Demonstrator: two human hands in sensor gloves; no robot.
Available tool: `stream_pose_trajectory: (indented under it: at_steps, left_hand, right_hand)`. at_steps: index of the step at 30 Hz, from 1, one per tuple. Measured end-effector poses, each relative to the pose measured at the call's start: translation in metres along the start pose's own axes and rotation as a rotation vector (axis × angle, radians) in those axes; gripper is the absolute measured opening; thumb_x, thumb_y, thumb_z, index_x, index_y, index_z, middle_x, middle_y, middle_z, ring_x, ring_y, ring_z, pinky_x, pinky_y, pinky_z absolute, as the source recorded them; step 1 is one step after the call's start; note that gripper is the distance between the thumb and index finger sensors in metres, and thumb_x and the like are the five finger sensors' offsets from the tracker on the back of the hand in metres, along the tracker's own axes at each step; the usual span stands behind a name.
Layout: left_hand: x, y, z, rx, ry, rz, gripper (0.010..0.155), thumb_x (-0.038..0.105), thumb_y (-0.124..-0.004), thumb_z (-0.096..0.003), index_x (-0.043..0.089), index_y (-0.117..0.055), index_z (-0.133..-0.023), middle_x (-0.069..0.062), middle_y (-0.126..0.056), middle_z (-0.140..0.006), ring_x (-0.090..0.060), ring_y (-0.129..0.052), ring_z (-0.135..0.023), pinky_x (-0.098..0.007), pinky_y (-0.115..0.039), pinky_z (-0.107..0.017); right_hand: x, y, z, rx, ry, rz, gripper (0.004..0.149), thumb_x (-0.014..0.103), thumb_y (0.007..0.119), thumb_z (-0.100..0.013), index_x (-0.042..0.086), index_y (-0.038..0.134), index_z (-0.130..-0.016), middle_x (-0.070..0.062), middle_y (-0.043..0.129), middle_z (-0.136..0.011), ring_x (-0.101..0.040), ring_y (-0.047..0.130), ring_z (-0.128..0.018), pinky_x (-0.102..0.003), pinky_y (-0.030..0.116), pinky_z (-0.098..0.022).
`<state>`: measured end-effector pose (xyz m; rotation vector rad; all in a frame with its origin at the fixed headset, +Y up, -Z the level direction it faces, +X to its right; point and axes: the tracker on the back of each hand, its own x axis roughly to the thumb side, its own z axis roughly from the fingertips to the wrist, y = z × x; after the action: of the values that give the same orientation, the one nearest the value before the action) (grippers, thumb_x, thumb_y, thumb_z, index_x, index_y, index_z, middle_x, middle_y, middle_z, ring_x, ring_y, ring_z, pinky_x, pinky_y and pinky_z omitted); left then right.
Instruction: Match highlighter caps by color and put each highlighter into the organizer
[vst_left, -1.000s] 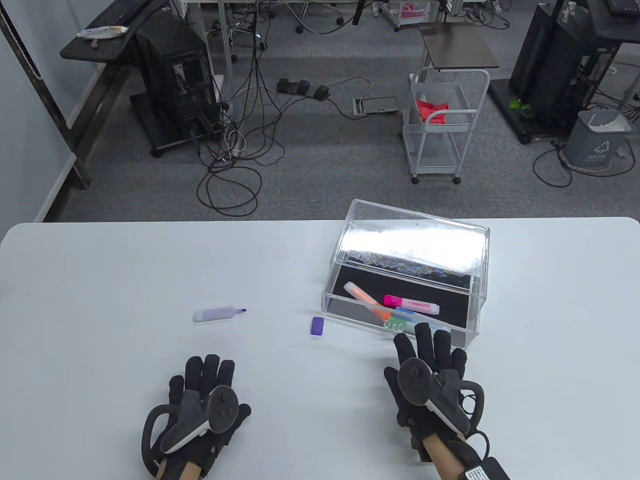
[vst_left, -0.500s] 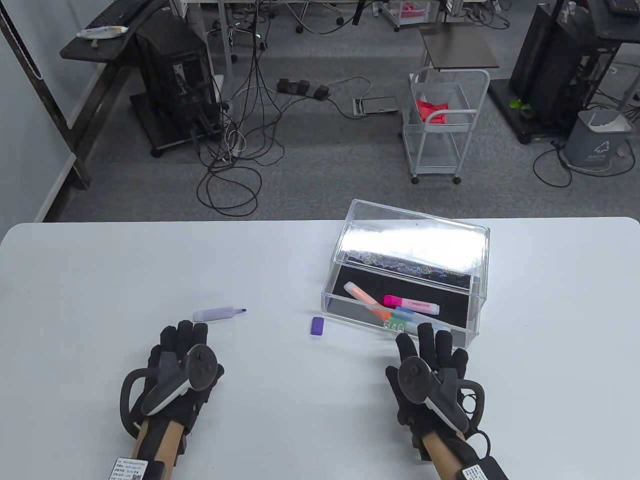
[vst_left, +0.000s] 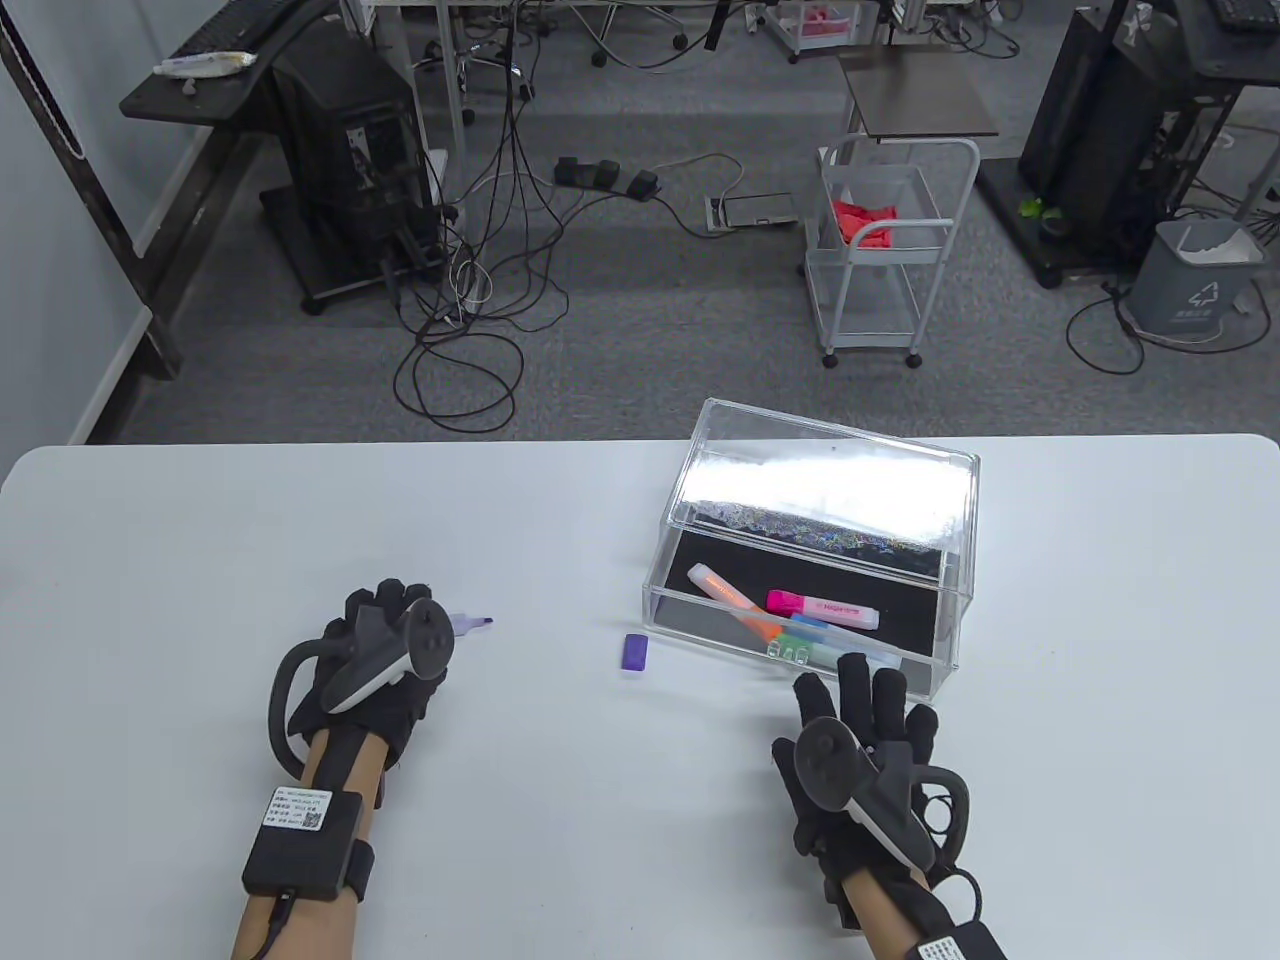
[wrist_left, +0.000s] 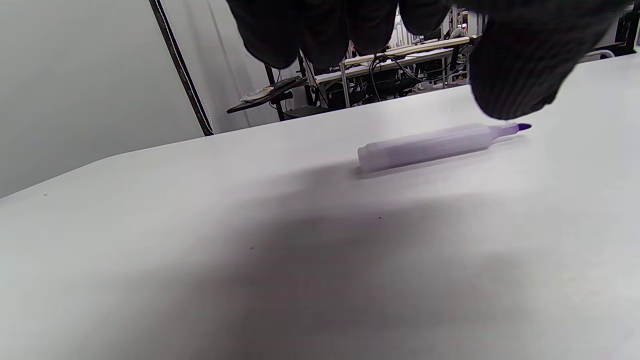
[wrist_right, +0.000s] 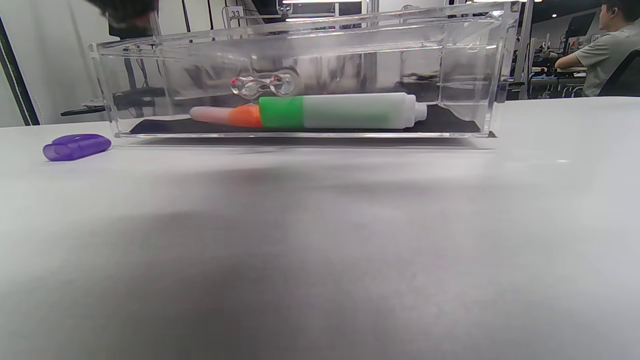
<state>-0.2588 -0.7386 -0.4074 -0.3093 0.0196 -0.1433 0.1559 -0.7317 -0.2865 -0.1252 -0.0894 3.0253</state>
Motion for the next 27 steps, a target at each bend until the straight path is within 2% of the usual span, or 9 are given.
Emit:
stream_pose_trajectory:
  at_steps: [6,14,17,19,27]
  left_hand:
    - [-0.004,-0.011,-0.027,-0.060,0.007,0.024,0.081,0.055,-0.072,-0.0619,0.031,-0.023,-0.121,0.002,-0.027,-0.129,-0.033,-0.043,-0.126,-0.052,-0.050,-0.088]
    - [-0.007,-0.020,-0.043,-0.109,-0.010,0.056,0.073,0.051,-0.071,-0.0629,0.036,-0.028,-0.120,0.007,-0.034,-0.128,-0.028,-0.052,-0.125,-0.050,-0.053,-0.088]
    - [-0.006,-0.020,-0.043,-0.102,-0.012,0.068,0.067,0.049,-0.071,-0.0630,0.039,-0.037,-0.119,0.010,-0.042,-0.127,-0.026,-0.055,-0.124,-0.049,-0.055,-0.088]
    - [-0.004,-0.019,-0.043,-0.083,-0.011,0.057,0.059,0.048,-0.072,-0.0629,0.041,-0.049,-0.116,0.010,-0.045,-0.126,-0.025,-0.058,-0.123,-0.048,-0.058,-0.087]
    - [0.012,-0.019,-0.037,0.034,-0.028,-0.089,0.050,0.045,-0.075,-0.0605,0.039,-0.063,-0.109,0.010,-0.064,-0.117,-0.020,-0.080,-0.110,-0.043,-0.070,-0.084]
  right_hand:
    - [0.002,0.004,0.001,0.036,0.002,-0.004,0.069,0.053,0.067,-0.043,0.033,0.041,-0.105,-0.006,0.014,-0.114,-0.041,0.013,-0.104,-0.071,0.020,-0.068]
    - [0.001,0.003,0.002,0.042,0.014,0.009,0.069,0.053,0.067,-0.043,0.033,0.041,-0.105,-0.006,0.014,-0.114,-0.040,0.013,-0.104,-0.071,0.020,-0.068]
    - [0.000,0.004,0.003,0.044,0.020,0.013,0.069,0.053,0.067,-0.043,0.033,0.042,-0.104,-0.006,0.015,-0.114,-0.040,0.013,-0.104,-0.071,0.020,-0.068]
    - [0.000,0.004,0.003,0.047,0.023,0.011,0.069,0.053,0.067,-0.043,0.033,0.042,-0.105,-0.006,0.015,-0.114,-0.041,0.013,-0.104,-0.071,0.020,-0.068]
    - [0.001,0.006,0.003,0.056,0.021,0.018,0.069,0.053,0.067,-0.043,0.033,0.042,-0.104,-0.007,0.015,-0.114,-0.040,0.013,-0.104,-0.071,0.020,-0.068]
